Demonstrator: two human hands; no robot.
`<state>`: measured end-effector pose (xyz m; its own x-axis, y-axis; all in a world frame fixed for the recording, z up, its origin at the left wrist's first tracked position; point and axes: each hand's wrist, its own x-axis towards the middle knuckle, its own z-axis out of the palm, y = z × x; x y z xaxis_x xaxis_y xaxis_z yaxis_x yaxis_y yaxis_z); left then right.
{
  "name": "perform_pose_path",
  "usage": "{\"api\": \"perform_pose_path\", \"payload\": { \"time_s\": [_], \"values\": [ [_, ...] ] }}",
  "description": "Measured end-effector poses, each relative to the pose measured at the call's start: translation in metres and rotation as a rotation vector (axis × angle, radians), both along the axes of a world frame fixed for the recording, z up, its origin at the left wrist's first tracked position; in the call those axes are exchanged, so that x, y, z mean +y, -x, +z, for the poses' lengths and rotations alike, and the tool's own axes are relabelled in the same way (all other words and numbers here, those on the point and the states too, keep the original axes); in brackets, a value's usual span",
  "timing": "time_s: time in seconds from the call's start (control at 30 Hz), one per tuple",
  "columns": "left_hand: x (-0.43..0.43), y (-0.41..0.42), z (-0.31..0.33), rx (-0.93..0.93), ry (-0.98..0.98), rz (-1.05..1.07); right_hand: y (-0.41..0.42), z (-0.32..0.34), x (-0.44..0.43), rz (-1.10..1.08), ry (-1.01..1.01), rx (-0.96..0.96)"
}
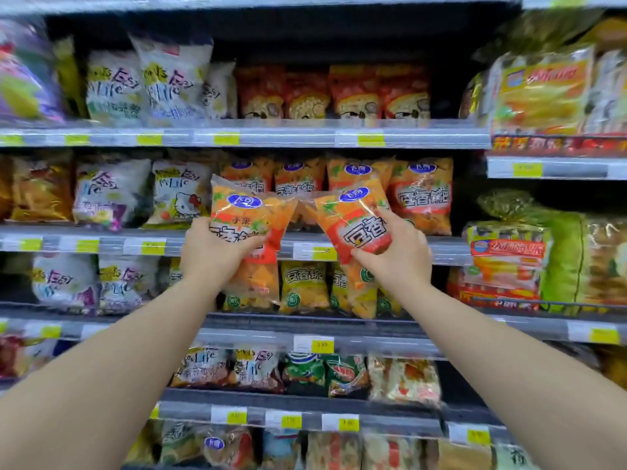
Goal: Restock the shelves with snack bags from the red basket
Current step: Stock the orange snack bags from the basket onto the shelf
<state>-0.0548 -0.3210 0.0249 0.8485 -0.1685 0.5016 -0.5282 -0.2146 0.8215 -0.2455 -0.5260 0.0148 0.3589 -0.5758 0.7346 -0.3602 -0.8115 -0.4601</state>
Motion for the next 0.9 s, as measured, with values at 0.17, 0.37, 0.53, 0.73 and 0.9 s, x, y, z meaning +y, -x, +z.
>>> {"api": "perform_pose_path", "payload": {
  "time_s": [0.17, 0.37, 0.53, 0.73, 0.9],
  "values": [
    [-0.007, -0.034, 0.009, 0.053, 0.084, 0.102, -0.047, 0.012, 0.001, 0.022, 0.01, -0.004],
    [-0.002, -0.085, 0.014, 0.088, 0.118, 0.171, -0.096, 0.014, 0.018, 0.069, 0.015, -0.032],
    [-0.004, -0.126, 0.021, 0.063, 0.075, 0.126, -0.14, 0.026, 0.03, 0.009, -0.029, -0.113],
    [0.003, -0.168, 0.033, 0.049, -0.018, 0.076, -0.188, 0.039, 0.037, -0.151, -0.064, -0.213],
    [0.003, -0.182, 0.032, 0.048, -0.026, 0.038, -0.223, 0.045, 0.033, -0.219, -0.126, -0.384]
  ]
}}
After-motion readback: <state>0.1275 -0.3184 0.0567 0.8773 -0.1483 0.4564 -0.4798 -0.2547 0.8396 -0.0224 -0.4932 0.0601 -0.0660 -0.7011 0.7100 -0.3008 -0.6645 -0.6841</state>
